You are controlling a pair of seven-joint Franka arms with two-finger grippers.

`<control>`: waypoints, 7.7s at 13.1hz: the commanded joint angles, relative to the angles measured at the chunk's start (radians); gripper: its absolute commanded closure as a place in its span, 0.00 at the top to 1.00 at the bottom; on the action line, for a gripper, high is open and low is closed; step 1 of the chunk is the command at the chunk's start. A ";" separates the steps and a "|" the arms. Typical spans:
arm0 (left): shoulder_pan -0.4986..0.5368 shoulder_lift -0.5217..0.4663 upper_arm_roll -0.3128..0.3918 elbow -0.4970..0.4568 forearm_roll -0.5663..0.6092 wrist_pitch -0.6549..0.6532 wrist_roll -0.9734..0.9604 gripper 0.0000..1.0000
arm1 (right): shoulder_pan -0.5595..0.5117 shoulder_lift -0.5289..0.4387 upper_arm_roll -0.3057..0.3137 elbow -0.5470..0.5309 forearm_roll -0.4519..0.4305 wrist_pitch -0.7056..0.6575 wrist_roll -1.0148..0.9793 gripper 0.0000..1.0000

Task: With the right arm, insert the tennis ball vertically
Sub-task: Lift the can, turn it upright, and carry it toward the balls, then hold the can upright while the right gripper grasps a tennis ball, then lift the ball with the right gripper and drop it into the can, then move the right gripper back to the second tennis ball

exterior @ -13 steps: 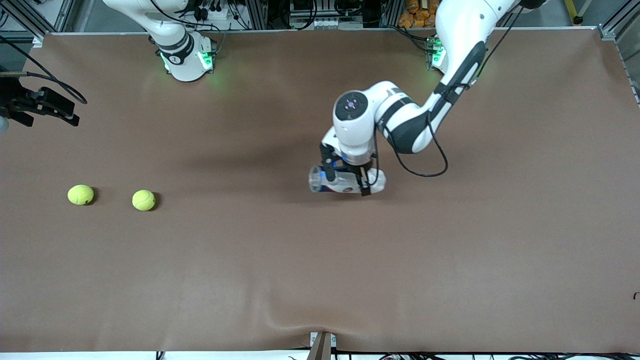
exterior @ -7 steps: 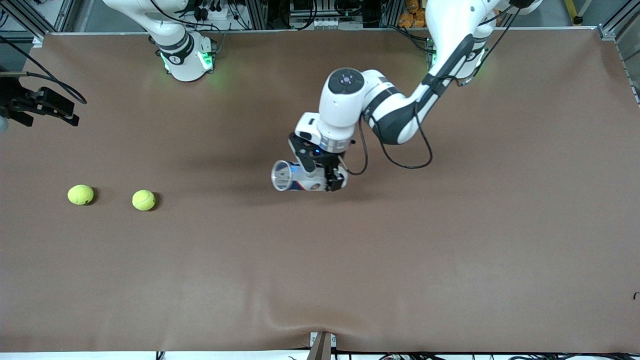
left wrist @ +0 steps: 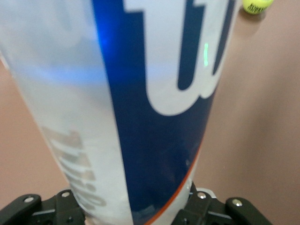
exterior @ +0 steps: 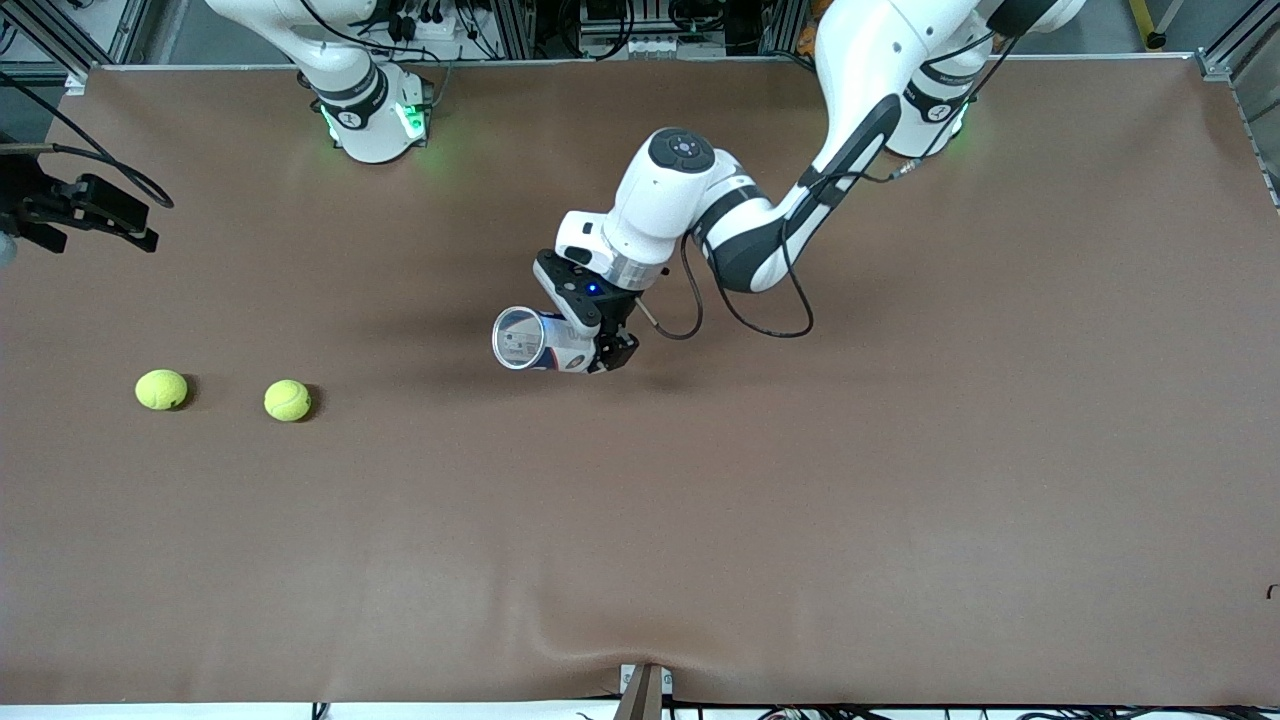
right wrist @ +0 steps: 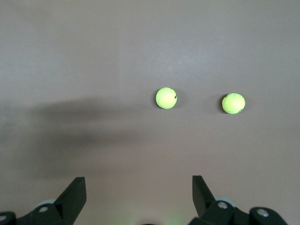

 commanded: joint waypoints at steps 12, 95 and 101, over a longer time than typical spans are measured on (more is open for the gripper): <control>-0.113 0.315 0.169 -0.008 0.001 0.768 0.012 0.72 | -0.029 0.060 0.015 0.001 -0.006 0.013 -0.008 1.00; -0.083 0.207 0.167 -0.173 0.020 0.768 0.053 0.83 | 0.504 0.557 0.042 0.300 0.211 0.133 1.223 1.00; -0.080 0.206 0.167 -0.171 0.020 0.768 0.053 0.83 | 0.185 0.539 0.041 0.302 0.133 0.058 0.659 1.00</control>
